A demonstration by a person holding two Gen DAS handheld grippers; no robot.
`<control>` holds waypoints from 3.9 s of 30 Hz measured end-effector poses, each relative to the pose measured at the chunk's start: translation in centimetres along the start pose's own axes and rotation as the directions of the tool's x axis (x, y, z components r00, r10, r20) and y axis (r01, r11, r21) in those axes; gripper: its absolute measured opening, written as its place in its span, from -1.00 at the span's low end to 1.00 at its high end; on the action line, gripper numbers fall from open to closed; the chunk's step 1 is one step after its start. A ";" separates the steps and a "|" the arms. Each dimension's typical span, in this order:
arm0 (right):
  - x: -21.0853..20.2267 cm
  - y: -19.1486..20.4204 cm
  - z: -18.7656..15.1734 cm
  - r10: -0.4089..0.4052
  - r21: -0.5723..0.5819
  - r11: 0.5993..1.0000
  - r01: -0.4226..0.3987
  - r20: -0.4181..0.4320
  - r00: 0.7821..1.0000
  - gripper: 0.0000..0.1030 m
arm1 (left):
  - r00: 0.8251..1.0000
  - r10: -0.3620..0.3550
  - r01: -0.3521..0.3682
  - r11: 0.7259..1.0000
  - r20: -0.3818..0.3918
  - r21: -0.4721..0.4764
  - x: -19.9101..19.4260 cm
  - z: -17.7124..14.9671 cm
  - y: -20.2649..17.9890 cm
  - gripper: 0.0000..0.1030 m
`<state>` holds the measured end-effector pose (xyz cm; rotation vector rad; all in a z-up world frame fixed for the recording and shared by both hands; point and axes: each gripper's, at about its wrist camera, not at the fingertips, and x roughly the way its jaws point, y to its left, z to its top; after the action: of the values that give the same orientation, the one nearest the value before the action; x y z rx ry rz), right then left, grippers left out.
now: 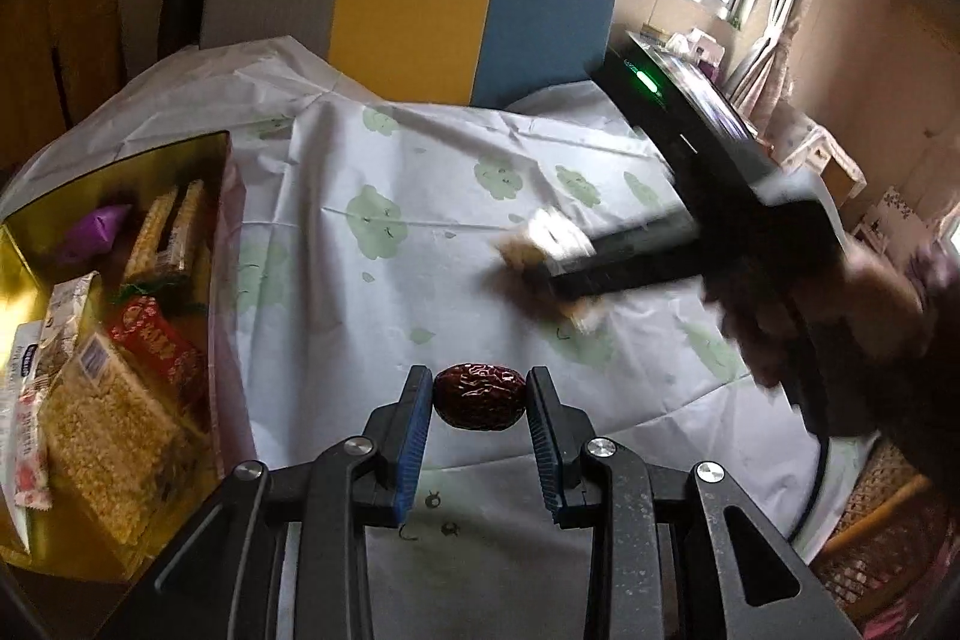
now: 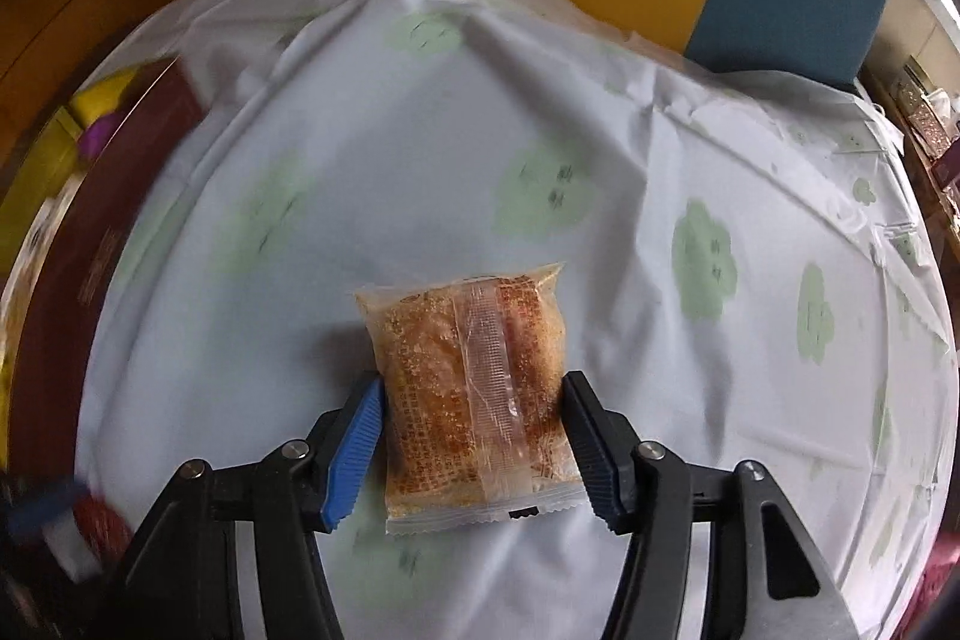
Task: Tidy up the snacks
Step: 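Carry the red date into the gold tin with the left tool and release it, then hold the left tool open over the tin while the right tool holds the bread bag, then carry the bread bag into the gold tin with the right tool and release it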
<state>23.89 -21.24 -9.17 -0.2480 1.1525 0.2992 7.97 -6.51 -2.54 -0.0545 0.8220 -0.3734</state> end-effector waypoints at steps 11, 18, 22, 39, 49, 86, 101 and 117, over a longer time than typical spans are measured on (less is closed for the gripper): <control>-1.8 0.0 -6.1 0.031 0.014 0.999 -0.032 0.032 0.999 0.18 | 0.988 0.123 -0.106 0.979 0.091 -0.172 -5.6 1.4 7.2 -0.37; -1.7 -0.2 -6.3 0.028 0.005 1.000 -0.029 0.043 0.999 0.18 | 0.959 0.281 -0.250 0.907 0.043 -0.339 -7.1 2.4 16.2 -0.37; -1.9 0.3 -6.4 0.014 -0.014 1.000 -0.013 0.046 0.999 0.18 | 0.939 0.345 -0.312 0.872 0.020 -0.377 -6.7 3.5 19.5 -0.36; -2.1 0.7 -6.5 -0.010 -0.043 0.999 0.012 0.059 0.998 0.18 | 0.893 0.450 -0.412 0.841 0.029 -0.351 -7.0 0.8 18.3 0.05; -2.2 1.0 -6.6 -0.019 -0.050 0.999 0.023 0.068 0.998 0.18 | 0.899 0.432 -0.395 0.870 0.070 -0.297 -9.3 -1.4 14.3 0.05; -9.1 10.6 0.7 0.181 -0.102 0.982 -0.161 0.221 0.958 0.17 | 0.889 0.456 -0.406 0.835 0.053 -0.371 -11.6 -4.7 16.5 0.05; -4.9 22.9 4.7 0.270 -0.234 0.943 -0.236 0.125 0.955 0.18 | 0.862 0.507 -0.450 0.792 0.034 -0.412 -12.3 -5.3 18.8 0.07; -9.8 20.4 -1.8 0.099 -0.048 0.995 -0.088 0.357 0.929 0.39 | 0.829 0.555 -0.493 0.785 0.069 -0.375 -14.1 -6.1 15.7 0.58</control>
<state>11.42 -3.80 -1.59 -0.1572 0.7976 0.4287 -0.45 13.61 0.25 -0.1766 0.6827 0.3119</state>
